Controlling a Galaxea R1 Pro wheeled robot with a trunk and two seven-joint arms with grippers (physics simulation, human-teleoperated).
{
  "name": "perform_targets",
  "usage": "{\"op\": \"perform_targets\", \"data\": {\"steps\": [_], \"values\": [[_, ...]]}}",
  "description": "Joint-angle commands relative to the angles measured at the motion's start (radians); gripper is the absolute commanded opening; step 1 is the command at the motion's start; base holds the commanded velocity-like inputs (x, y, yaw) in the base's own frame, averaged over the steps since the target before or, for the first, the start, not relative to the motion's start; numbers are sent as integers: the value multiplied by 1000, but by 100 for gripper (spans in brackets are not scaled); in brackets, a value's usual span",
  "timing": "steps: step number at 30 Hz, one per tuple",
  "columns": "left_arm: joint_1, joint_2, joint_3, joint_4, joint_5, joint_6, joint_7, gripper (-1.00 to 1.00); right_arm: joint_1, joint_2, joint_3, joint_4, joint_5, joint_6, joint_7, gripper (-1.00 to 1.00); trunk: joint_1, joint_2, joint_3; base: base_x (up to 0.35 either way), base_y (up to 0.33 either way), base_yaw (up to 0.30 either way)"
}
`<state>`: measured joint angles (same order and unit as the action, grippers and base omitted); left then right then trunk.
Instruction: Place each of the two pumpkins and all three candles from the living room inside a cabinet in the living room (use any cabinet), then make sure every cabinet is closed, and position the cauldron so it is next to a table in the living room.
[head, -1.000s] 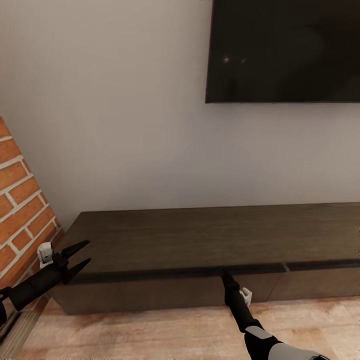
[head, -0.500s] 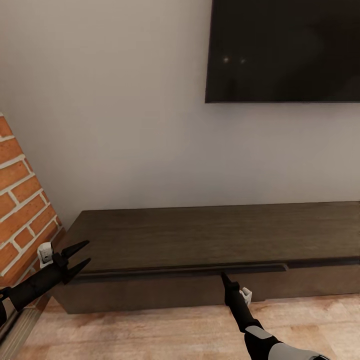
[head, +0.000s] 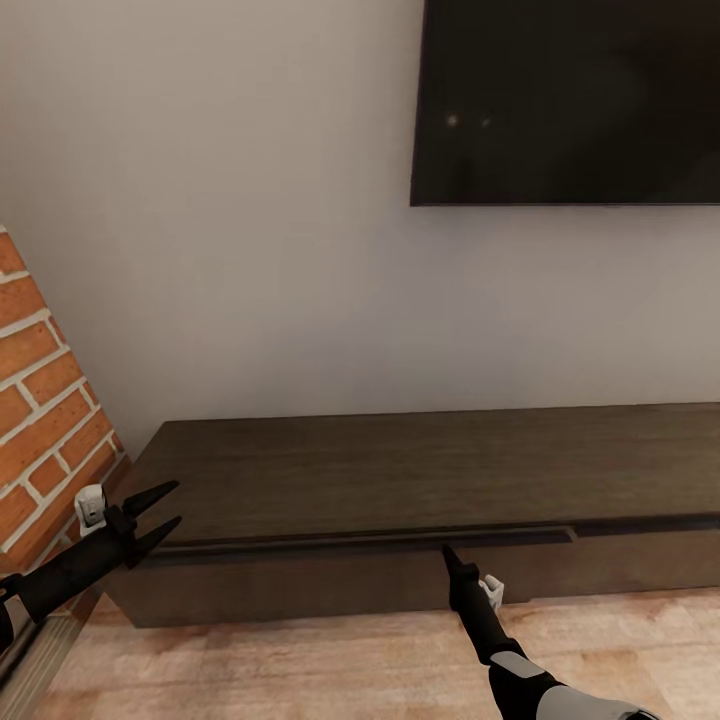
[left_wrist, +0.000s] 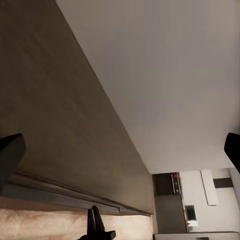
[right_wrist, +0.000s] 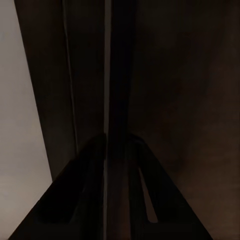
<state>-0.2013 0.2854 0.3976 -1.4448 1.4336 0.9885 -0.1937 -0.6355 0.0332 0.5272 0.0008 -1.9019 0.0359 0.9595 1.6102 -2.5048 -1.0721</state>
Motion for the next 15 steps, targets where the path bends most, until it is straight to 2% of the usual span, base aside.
{"op": "perform_targets", "data": {"steps": [1,11,15], "values": [[-1,0,1,0,-9,4,-9,100,-1,1,5,1,-14,8,10,-100,0,0,-1,0,0,0],[-1,0,1,1,-9,4,-9,100,-1,1,4,1,-14,9,8,-100,0,0,-1,-1,0,0],[-1,-1,0,1,-9,4,-9,100,-1,1,4,1,-14,16,-4,-100,0,0,-1,-161,0,0]]}}
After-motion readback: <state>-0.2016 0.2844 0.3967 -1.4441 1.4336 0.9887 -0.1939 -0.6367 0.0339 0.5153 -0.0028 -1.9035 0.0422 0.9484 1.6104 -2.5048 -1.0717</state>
